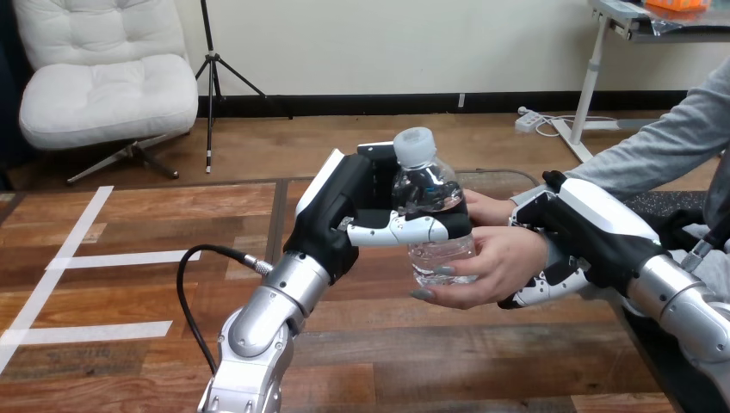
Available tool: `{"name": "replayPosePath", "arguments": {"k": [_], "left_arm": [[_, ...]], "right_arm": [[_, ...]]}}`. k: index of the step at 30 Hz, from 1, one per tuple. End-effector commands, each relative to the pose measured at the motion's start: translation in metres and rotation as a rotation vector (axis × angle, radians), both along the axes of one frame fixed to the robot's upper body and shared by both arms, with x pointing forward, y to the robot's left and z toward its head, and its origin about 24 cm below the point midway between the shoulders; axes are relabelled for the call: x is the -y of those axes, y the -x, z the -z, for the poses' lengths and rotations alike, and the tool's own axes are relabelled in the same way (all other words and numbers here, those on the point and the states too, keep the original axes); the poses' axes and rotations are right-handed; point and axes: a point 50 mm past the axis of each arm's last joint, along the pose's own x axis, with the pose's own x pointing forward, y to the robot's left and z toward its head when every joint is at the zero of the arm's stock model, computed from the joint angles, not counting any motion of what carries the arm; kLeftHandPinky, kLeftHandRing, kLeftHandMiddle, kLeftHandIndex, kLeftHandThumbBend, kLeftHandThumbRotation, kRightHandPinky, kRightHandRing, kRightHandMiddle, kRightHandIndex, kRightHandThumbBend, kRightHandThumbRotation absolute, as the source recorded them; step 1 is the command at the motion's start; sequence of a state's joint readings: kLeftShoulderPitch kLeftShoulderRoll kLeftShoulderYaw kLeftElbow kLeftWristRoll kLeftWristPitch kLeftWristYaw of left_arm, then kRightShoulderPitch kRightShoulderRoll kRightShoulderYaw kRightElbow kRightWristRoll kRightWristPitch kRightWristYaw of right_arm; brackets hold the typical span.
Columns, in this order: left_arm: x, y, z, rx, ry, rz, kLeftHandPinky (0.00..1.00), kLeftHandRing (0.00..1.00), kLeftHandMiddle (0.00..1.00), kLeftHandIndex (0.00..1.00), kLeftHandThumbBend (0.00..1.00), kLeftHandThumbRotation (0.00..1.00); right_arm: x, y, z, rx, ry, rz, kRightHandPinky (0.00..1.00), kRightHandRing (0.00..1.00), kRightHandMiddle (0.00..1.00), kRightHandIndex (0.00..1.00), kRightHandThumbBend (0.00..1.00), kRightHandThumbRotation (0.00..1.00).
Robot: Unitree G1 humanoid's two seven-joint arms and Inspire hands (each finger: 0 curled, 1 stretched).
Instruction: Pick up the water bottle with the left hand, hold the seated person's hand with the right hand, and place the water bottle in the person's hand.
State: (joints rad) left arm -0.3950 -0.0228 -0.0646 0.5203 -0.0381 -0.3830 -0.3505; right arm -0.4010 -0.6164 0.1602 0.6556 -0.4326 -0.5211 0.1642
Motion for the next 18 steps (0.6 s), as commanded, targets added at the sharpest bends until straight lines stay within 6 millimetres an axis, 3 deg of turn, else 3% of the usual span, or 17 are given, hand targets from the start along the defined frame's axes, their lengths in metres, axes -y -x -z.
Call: {"name": "replayPosePath", "arguments": {"k": [1,18], "left_arm": [[0.0123,-0.0105,-0.0283,0.102,0.028,0.038,0.25,0.3,0.34,0.36,0.74,0.0],[0.0125,-0.009,-0.029,0.101,0.017,0.042,0.25,0.3,0.34,0.36,0.74,0.0]], "right_arm": [[-0.0066,-0.0138,-0.0303,0.133,-0.049,0.0,0.19,0.22,0.27,0.29,0.81,0.0],[-0.0106,-0.0163,-0.032,0.138,-0.044,-0.009,0.22,0.24,0.29,0.3,0.82,0.0]]}}
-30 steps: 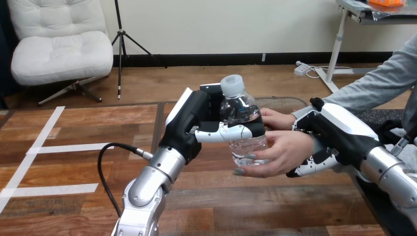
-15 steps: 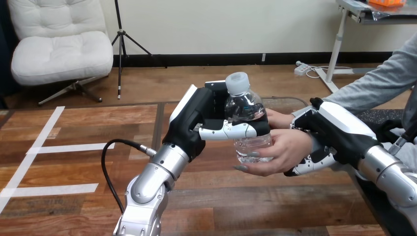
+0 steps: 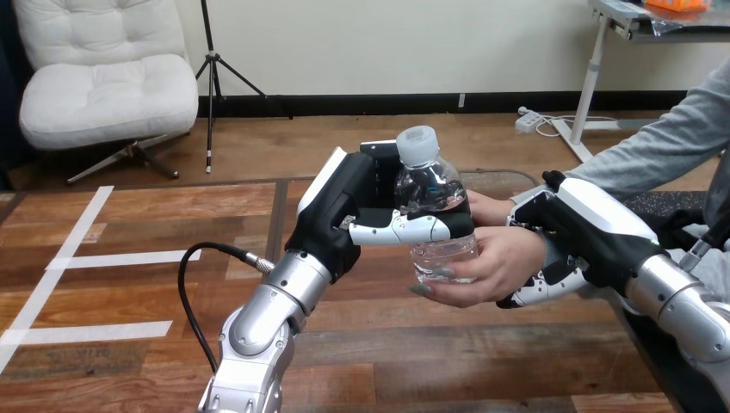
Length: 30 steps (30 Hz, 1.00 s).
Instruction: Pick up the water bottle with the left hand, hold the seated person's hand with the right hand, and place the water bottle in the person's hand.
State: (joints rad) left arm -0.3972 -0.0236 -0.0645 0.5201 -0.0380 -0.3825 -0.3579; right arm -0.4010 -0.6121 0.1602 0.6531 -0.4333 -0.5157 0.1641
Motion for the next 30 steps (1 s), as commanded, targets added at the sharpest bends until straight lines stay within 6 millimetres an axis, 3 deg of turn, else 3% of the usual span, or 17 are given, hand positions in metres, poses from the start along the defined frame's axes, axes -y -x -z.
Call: {"name": "replayPosePath", "arguments": {"k": [1,30], "left_arm": [[0.0118,-0.0088,-0.0285,0.099,0.016,0.033,0.25,0.3,0.34,0.36,0.74,0.0],[0.0101,-0.0068,-0.0258,0.097,0.023,0.056,0.26,0.31,0.35,0.36,0.72,0.0]], "right_arm": [[-0.0096,-0.0161,-0.0324,0.137,-0.039,-0.009,0.22,0.24,0.29,0.3,0.82,0.0],[-0.0109,-0.0173,-0.0319,0.144,-0.038,-0.016,0.2,0.23,0.28,0.3,0.81,0.0]]}}
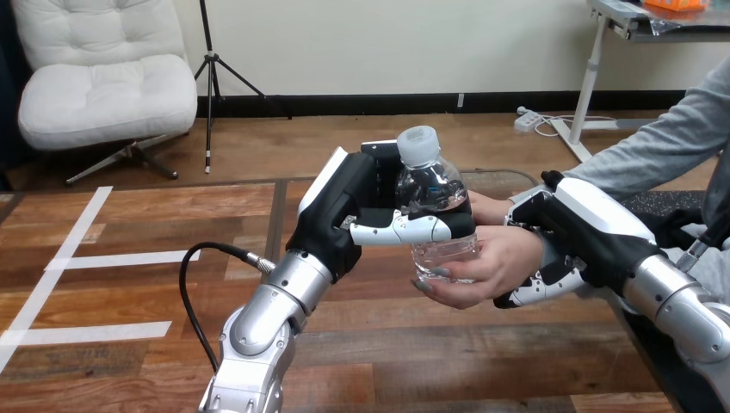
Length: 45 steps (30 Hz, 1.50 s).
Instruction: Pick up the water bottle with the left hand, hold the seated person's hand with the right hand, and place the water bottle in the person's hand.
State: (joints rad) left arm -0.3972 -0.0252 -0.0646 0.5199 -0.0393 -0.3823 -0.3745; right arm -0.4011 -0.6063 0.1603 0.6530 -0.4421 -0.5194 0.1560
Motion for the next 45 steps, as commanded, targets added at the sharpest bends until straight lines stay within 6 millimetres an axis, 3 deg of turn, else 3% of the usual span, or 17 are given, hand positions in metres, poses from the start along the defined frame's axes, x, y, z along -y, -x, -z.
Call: {"name": "replayPosePath", "arguments": {"k": [1,45], "left_arm": [[0.009,-0.007,-0.026,0.096,0.026,0.041,0.26,0.31,0.35,0.36,0.72,0.0],[0.008,-0.002,-0.014,0.067,-0.028,0.063,0.25,0.31,0.35,0.36,0.72,0.0]], "right_arm": [[-0.009,-0.017,-0.032,0.137,-0.038,-0.013,0.2,0.23,0.28,0.3,0.81,0.0],[-0.007,-0.016,-0.03,0.123,-0.044,-0.005,0.22,0.25,0.29,0.31,0.81,0.0]]}}
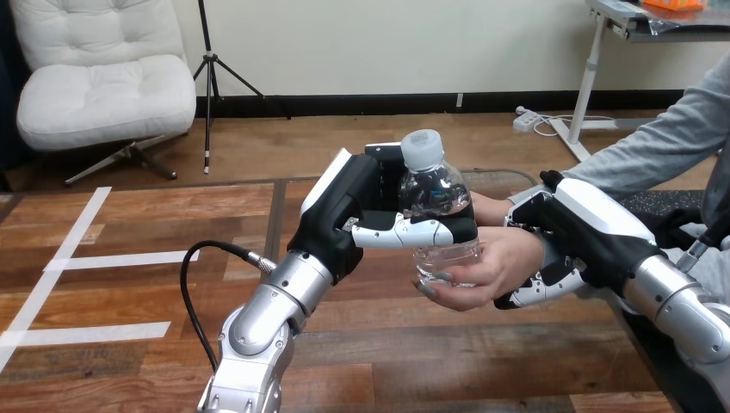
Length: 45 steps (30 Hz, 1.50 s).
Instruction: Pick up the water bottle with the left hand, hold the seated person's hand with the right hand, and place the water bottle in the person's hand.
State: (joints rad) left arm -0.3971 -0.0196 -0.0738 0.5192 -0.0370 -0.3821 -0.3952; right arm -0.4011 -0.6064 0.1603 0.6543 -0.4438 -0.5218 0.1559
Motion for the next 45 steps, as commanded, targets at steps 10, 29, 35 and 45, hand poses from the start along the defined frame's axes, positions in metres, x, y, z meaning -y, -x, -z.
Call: {"name": "replayPosePath", "arguments": {"k": [10,29,35,45], "left_arm": [[0.0061,-0.0021,-0.0157,0.072,-0.016,0.037,0.25,0.3,0.35,0.36,0.71,0.0],[0.0053,-0.0023,-0.0166,0.066,-0.011,0.031,0.27,0.33,0.37,0.38,0.73,0.0],[0.0043,-0.0022,-0.0163,0.065,-0.016,0.038,0.31,0.39,0.45,0.49,0.84,0.13],[0.001,-0.0047,-0.0124,0.064,-0.059,0.046,0.52,0.63,0.68,0.72,0.99,0.5]], "right_arm": [[-0.0058,-0.0159,-0.0299,0.123,-0.04,-0.002,0.21,0.24,0.29,0.3,0.81,0.0],[-0.0052,-0.016,-0.0293,0.121,-0.041,-0.002,0.22,0.24,0.29,0.3,0.81,0.0],[-0.0047,-0.0159,-0.0293,0.117,-0.046,-0.001,0.21,0.24,0.29,0.3,0.81,0.0],[-0.0042,-0.0157,-0.0296,0.114,-0.043,0.004,0.2,0.23,0.28,0.3,0.8,0.0]]}}
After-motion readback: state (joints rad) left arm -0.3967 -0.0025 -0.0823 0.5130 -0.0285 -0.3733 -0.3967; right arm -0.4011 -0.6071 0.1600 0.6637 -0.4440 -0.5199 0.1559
